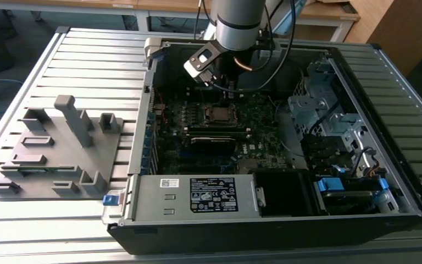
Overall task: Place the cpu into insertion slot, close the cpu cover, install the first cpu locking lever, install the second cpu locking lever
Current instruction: 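Close the cpu cover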
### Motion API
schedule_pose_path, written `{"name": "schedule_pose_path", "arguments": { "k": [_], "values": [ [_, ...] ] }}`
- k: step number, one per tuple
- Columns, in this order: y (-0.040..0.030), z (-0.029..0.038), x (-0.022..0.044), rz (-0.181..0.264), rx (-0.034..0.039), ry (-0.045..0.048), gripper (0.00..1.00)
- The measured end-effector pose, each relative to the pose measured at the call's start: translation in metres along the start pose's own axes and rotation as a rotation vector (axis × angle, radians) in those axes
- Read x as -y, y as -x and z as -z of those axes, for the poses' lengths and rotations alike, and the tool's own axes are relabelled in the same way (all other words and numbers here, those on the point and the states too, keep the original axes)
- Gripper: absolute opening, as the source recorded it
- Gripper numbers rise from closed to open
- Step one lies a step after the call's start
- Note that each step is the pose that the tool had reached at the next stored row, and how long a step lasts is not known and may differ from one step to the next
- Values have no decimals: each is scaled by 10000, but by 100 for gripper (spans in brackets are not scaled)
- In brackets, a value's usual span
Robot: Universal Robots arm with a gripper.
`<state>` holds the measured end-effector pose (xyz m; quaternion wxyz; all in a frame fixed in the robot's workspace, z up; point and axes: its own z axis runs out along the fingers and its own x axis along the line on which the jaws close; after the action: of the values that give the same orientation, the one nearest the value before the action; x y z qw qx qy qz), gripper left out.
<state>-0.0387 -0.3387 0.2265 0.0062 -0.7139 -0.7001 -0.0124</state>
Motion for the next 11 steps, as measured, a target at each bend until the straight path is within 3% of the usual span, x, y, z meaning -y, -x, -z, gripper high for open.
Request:
{"name": "schedule_pose_path", "arguments": {
  "k": [4, 11],
  "values": [
    [0, -1, 0, 49, 0, -1, 10],
    [0, -4, 1, 659, -6, -17, 10]
  ]
}}
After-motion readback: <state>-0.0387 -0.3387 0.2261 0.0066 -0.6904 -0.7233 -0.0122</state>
